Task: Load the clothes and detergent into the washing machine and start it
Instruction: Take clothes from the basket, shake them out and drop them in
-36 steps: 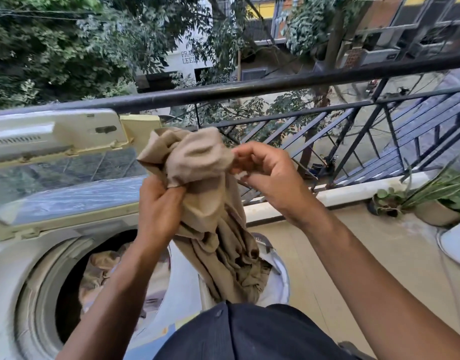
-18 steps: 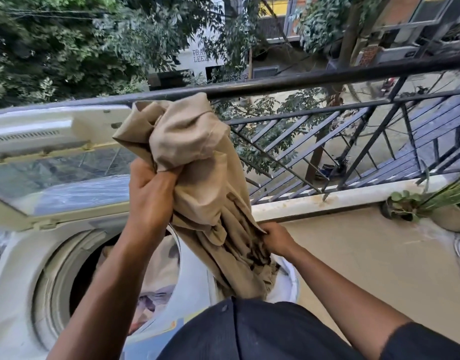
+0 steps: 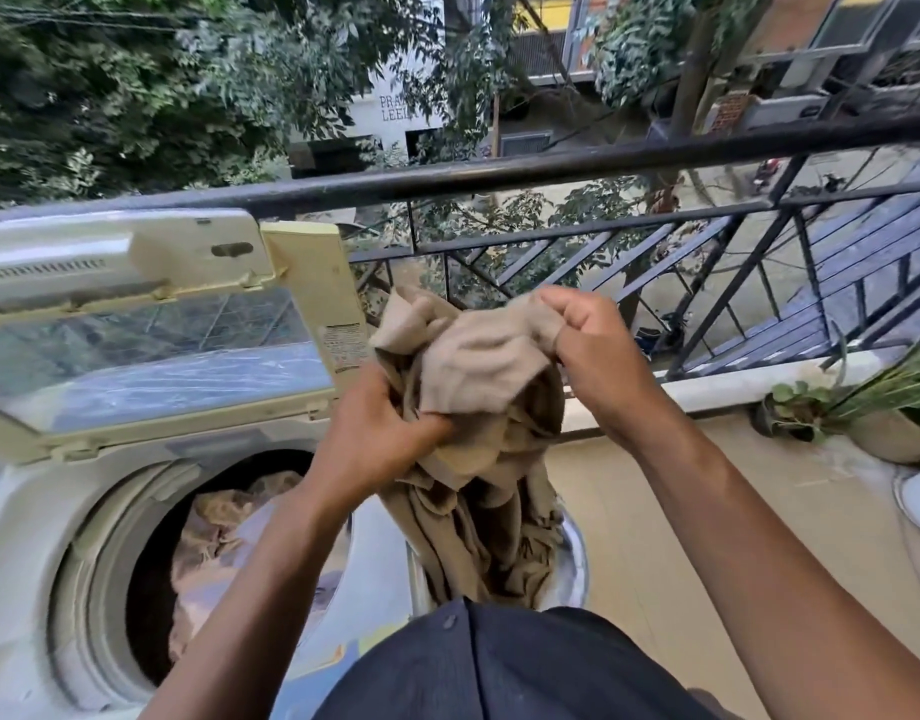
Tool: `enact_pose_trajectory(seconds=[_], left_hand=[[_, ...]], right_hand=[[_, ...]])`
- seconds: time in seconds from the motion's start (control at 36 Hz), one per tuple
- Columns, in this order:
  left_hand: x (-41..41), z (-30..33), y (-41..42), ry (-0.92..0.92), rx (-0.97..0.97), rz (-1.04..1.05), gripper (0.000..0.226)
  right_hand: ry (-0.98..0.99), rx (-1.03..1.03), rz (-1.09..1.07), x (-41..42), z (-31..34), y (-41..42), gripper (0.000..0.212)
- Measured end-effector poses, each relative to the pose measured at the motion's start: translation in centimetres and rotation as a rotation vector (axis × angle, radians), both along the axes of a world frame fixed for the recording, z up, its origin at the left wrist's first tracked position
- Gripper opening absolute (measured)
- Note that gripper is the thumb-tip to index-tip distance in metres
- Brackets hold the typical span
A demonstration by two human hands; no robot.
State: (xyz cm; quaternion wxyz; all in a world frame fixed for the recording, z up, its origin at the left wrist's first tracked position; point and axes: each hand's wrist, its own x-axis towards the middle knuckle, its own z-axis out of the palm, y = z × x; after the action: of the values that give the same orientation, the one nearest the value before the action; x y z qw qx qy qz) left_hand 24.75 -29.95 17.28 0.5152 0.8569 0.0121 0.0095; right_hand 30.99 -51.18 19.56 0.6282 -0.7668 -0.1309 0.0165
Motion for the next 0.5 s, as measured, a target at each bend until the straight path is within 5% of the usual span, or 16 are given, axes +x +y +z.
enact_pose_trajectory(seconds=[0.08,0.17,0.5], left_hand=[[-0.3,0.1,-1.4,-0.06,-0.051,-0.075,0.071],[-0.3,0.4,-2.4,-0.145,-0.019,-0.017,0.047],[0.0,-0.3,-0.7,-0.191,-0.228,0.027,0.034]], right_hand=[[-0.178,-0.057,0.06,-0.9,2.3,1.0,0.033],[-0.276,-0.149,0.084,-1.3,2.7,2.2,0.026],[-0.202,-0.156,0.114,-1.3,1.1,1.2,0.01]])
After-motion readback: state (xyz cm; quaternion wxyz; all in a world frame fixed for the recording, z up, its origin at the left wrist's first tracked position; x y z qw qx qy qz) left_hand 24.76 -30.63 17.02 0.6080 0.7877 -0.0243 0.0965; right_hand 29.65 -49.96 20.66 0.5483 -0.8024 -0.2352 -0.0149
